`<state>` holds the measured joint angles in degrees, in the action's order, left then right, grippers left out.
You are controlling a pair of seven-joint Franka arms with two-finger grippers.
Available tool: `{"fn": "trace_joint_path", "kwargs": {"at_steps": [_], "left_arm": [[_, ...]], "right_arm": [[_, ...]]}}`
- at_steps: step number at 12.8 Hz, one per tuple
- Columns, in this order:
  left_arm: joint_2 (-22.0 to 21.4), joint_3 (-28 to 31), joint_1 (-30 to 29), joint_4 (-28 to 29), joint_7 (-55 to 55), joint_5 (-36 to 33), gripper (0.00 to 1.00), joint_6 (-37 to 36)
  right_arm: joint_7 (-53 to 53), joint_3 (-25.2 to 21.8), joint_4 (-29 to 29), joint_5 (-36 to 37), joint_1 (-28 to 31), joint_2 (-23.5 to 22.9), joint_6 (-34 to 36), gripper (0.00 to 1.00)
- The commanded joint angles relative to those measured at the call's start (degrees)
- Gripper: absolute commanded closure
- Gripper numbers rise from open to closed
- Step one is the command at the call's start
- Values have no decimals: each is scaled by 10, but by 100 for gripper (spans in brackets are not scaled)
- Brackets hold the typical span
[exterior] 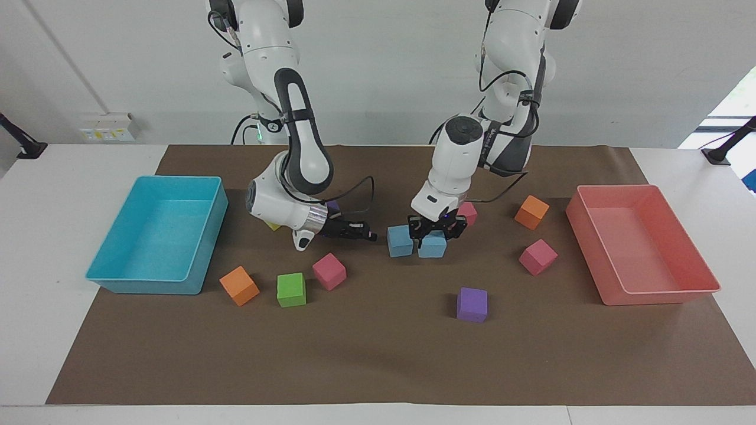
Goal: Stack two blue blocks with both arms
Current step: 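Carry the held light blue cube with the left gripper over the center cube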
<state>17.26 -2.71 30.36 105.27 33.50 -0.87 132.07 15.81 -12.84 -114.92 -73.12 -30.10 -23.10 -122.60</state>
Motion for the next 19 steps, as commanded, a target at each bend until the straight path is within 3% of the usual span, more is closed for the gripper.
{"fn": "trace_joint_path", "kwargs": {"at_steps": [1,10,19], "left_arm": [[0,11,30,-10,50,-11,100,-17],[13,9,66,-25,79,-9,100,-30],[14,8,66,-16,94,-5,100,-29]], "right_arm": [[26,-2,-7,-18,2,2,6,100],[26,-2,-7,-18,1,2,4,100],[26,-2,-7,-18,1,2,4,100]]}}
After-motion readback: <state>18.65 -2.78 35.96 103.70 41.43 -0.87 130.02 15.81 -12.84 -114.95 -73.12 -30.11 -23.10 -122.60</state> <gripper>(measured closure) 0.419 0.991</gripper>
